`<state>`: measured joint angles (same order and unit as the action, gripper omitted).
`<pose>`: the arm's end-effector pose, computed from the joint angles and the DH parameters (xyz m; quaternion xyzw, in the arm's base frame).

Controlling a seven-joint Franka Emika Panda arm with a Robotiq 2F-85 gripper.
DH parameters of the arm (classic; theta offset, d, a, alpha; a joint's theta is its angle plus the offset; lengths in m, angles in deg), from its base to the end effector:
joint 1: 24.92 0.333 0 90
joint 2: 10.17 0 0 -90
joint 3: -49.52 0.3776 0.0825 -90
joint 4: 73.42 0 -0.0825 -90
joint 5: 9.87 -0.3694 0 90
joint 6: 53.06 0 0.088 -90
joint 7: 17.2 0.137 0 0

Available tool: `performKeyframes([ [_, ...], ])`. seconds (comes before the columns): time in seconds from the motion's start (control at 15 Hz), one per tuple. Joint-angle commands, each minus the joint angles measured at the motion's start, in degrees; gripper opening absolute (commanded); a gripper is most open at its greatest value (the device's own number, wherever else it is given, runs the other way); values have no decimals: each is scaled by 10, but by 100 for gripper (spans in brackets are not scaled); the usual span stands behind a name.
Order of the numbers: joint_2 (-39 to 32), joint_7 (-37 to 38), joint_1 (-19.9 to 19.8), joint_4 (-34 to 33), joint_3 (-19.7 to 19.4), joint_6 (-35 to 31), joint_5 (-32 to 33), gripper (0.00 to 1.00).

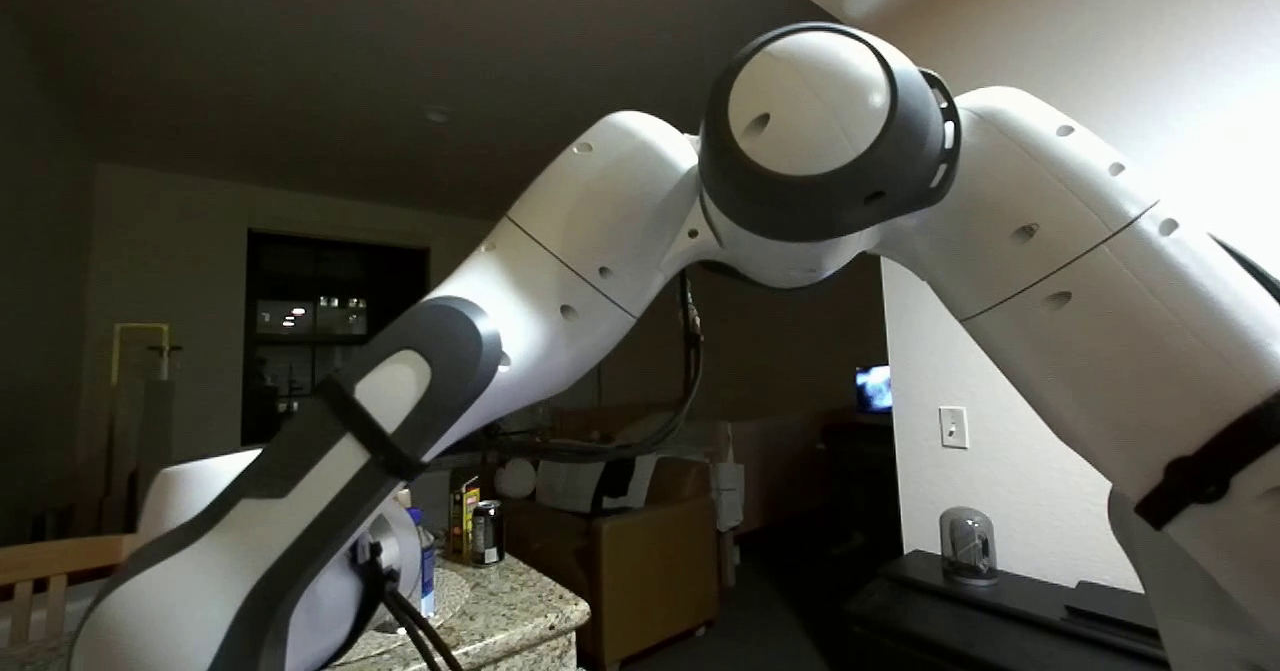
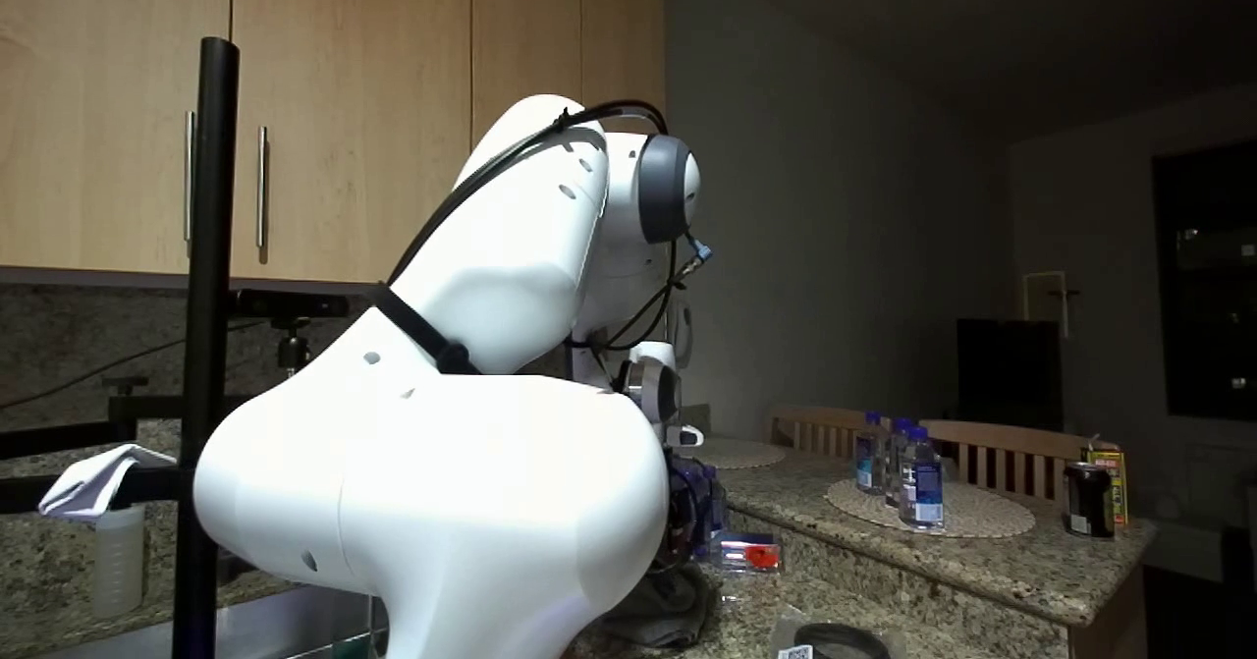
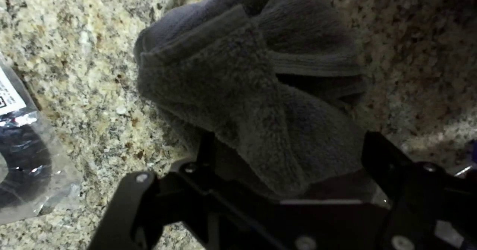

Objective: Move the towel to the left

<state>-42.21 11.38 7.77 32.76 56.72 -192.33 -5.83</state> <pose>0.5189 0.4218 0.2559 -0.9932 -0.1150 -0.0043 0.0148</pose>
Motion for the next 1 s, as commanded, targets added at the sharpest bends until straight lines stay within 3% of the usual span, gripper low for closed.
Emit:
performKeyframes([
  [0.0, 54, 18, -3, 33, 1, 0, 3, 100],
  [0.67, 155, 69, 8, 71, 1, 23, 74, 100],
  [0.87, 171, 67, -6, 82, 7, 37, 74, 100],
  [0.93, 140, 51, -8, 49, 16, 30, 67, 100],
])
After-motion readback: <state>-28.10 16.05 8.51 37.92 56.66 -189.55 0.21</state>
